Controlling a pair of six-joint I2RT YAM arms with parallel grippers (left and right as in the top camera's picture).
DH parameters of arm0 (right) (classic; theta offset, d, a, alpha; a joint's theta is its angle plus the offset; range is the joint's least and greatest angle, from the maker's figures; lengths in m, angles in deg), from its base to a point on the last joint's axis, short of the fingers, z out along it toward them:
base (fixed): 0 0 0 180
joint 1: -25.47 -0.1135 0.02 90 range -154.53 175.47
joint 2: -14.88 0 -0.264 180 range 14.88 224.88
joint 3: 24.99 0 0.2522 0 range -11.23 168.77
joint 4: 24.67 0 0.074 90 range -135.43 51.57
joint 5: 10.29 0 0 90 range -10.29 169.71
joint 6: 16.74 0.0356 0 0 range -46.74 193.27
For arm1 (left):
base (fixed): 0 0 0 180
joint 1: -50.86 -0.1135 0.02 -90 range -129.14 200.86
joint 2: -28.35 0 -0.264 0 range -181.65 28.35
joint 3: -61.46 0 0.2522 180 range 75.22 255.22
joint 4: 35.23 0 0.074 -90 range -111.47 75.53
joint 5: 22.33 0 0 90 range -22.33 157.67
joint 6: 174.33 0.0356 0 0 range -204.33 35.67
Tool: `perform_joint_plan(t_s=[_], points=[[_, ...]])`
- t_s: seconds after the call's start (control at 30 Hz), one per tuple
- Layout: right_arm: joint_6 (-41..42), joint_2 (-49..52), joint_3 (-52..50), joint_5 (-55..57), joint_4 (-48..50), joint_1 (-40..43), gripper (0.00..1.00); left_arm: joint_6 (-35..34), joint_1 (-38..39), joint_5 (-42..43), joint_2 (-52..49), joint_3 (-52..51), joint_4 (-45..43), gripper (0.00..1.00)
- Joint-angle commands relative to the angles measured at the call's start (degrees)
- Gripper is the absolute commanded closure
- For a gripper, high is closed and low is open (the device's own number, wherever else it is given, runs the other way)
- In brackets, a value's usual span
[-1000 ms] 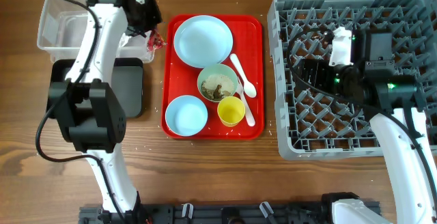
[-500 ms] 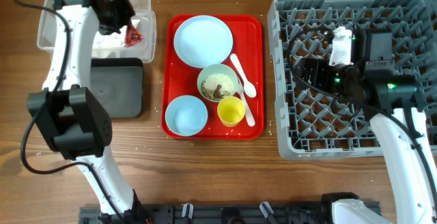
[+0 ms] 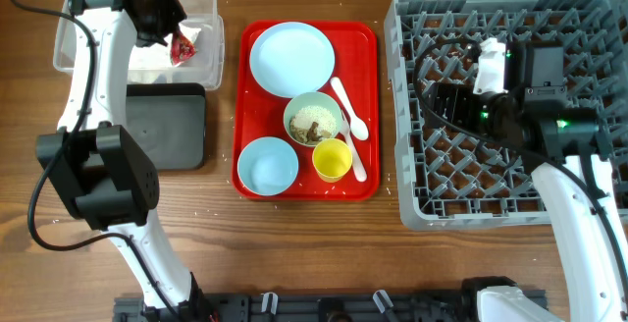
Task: Sort waste into correct bins and load items into the dishwasher rack
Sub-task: 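Carry the red wrapper to the clear bin and release it, then grasp the yellow cup on the red tray with the left gripper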
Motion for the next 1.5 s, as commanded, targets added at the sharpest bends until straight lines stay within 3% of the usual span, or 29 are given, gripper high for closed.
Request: perform_joint_plan(t_s=[0.0,0.17,0.33,0.37,0.4,0.43,0.5,0.57,0.7,0.77,0.87,0.9,1.0,1.1,1.27,1.47], points=[[0.8,-0.2,1.0,0.7,0.3,-0.1,0.0,1.1,0.1,-0.6,0.1,0.0,-1.1,0.96],[0.8,-0.2,1.0,0.7,0.4,-0.1,0.01,1.1,0.1,-1.7,-2.3,-0.1,-1.8,0.96],[0.8,-0.2,1.0,0.7,0.4,-0.1,0.0,1.1,0.0,-4.3,-6.9,-0.1,-10.0,0.96],[0.8,-0.2,1.0,0.7,0.3,-0.1,0.0,1.1,0.0,-4.3,-7.8,-0.1,-11.9,0.92],[0.8,-0.2,1.0,0.7,0.5,-0.1,0.0,1.2,0.0,-4.3,-8.7,-0.1,-13.5,0.74],[0.8,-0.2,1.0,0.7,0.6,-0.1,0.0,1.2,0.0,-4.2,-9.0,-0.1,-14.1,0.48],[0.8,-0.2,1.0,0.7,0.7,-0.1,0.01,1.2,0.0,-4.2,-9.4,-0.1,-14.9,0.17],[0.8,-0.2,1.0,0.7,0.8,-0.1,0.0,3.8,0.0,-3.8,-8.6,0.0,-14.8,0.03],[0.8,-0.2,1.0,0.7,0.8,-0.1,0.0,9.2,0.1,-0.6,-2.6,0.1,-9.6,0.04],[0.8,-0.2,1.0,0.7,0.8,-0.1,0.0,10.4,0.4,6.0,1.4,0.1,-4.5,0.07],[0.8,-0.2,1.0,0.7,0.8,-0.1,0.0,10.7,3.4,17.0,6.0,0.1,13.1,0.18],[0.8,-0.2,1.0,0.7,0.8,-0.1,0.0,11.5,5.7,17.0,5.9,0.0,19.7,0.2],[0.8,-0.2,1.0,0.7,1.0,-0.1,0.0,16.5,12.6,16.7,5.8,-2.2,27.8,0.27],[0.8,-0.2,1.0,0.7,0.9,-0.1,0.0,16.6,19.4,12.7,5.8,-5.1,28.9,0.28],[0.8,-0.2,1.0,0.7,0.9,-0.1,0.0,15.3,30.9,9.4,5.7,-13.5,22.6,0.28],[0.8,-0.2,1.0,0.7,0.7,-0.1,0.0,10.1,36.6,8.8,5.7,-18.1,17.9,0.31]])
